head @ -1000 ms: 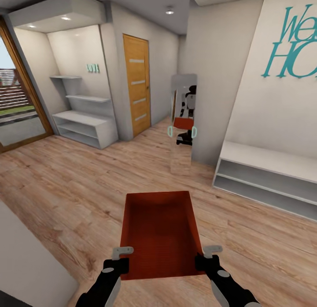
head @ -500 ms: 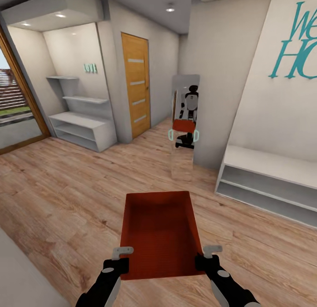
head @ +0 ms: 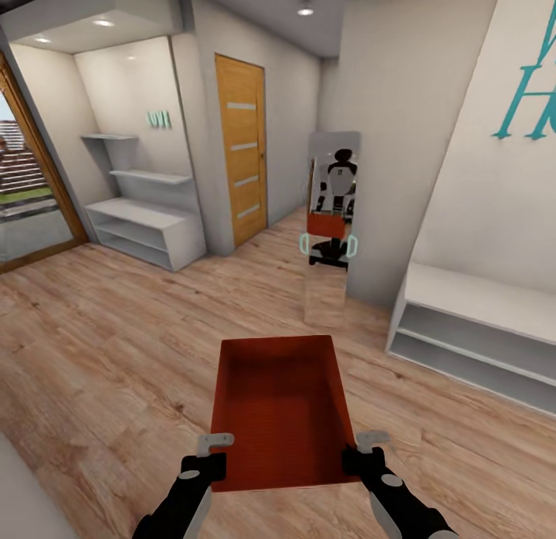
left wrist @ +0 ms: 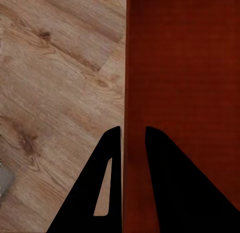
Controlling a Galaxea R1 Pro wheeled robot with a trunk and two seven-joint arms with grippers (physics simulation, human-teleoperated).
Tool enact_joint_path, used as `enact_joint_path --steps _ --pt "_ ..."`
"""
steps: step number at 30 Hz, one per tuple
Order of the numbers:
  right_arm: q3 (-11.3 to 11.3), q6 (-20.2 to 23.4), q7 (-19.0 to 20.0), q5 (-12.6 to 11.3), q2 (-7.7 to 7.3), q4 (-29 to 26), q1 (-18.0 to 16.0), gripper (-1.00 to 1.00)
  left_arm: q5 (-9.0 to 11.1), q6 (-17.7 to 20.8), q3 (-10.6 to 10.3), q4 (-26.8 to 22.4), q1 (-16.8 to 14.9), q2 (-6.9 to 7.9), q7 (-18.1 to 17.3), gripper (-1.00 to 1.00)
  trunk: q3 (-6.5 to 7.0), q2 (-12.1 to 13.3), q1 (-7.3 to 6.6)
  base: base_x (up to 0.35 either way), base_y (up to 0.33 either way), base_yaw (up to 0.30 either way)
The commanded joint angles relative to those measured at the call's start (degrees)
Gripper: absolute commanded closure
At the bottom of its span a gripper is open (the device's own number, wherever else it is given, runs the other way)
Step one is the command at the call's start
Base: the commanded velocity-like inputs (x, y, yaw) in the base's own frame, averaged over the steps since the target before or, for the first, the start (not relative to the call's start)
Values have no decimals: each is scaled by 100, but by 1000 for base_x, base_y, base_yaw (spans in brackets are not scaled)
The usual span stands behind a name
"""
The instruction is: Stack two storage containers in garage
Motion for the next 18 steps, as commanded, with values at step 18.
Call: enact_joint_path --steps 18 --pt "86 -23 -1 -75 -41 8 -8 100 -94 40 -2 -15 -3 -7 26 100 -75 -12 7 330 0 257"
